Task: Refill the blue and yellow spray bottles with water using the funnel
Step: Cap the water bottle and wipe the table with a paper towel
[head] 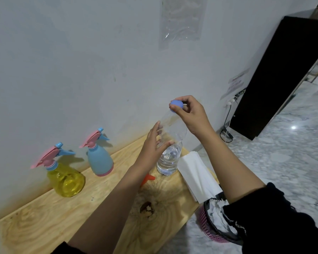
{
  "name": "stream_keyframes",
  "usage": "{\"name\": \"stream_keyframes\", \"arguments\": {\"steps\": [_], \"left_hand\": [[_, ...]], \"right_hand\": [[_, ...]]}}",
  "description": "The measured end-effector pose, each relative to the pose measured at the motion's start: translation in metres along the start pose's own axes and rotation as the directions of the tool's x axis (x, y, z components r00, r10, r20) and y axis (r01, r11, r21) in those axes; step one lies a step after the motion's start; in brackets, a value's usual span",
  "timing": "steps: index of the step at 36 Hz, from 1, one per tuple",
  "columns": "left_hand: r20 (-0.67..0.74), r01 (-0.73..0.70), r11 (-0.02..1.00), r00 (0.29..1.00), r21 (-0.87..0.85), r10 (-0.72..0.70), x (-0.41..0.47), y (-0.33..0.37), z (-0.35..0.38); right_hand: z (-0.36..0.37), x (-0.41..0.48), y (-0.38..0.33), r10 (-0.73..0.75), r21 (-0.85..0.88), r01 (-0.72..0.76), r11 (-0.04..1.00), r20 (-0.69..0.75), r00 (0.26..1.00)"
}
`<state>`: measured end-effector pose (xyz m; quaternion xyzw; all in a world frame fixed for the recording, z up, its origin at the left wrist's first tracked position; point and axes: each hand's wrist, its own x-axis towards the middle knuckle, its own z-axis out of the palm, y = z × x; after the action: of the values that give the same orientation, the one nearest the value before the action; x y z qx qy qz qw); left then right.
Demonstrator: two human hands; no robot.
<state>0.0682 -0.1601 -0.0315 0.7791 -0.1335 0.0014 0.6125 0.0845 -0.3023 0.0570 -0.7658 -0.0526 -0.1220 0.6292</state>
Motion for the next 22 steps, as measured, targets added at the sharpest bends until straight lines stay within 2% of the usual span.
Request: {"name": "stream_keyframes", "arguments": {"steps": [9,15,19,22], "left_hand": [[0.018,-0.012,0.999,1.0,0.042,0.012,0.0,0.0,-0.001],[0.073,-0.026,0.992,0.997,0.121,0.017,-0.003,-0.005,-0.005],[0.095,0.007,0.965,0.995,0.262,-0.033,-0.011,-0.023,-0.016],[0.169,0.021,0.892,0.98,0.451,-0.108,-0.02,-0.044,-0.029]], "right_hand": [[0.011,-0.004,0.006,-0.071,-0.113,0.056,0.992,-0.135,0.988],[0.011,-0.013,0.016,-0.153,-0.079,0.148,0.986,-0.061,0.986],[0.007,-0.024,0.035,-0.072,-0.04,0.072,0.997,0.011,0.997],[0.006,-0.033,0.047,-0.012,-0.013,0.012,1.0,0.019,1.0]]}}
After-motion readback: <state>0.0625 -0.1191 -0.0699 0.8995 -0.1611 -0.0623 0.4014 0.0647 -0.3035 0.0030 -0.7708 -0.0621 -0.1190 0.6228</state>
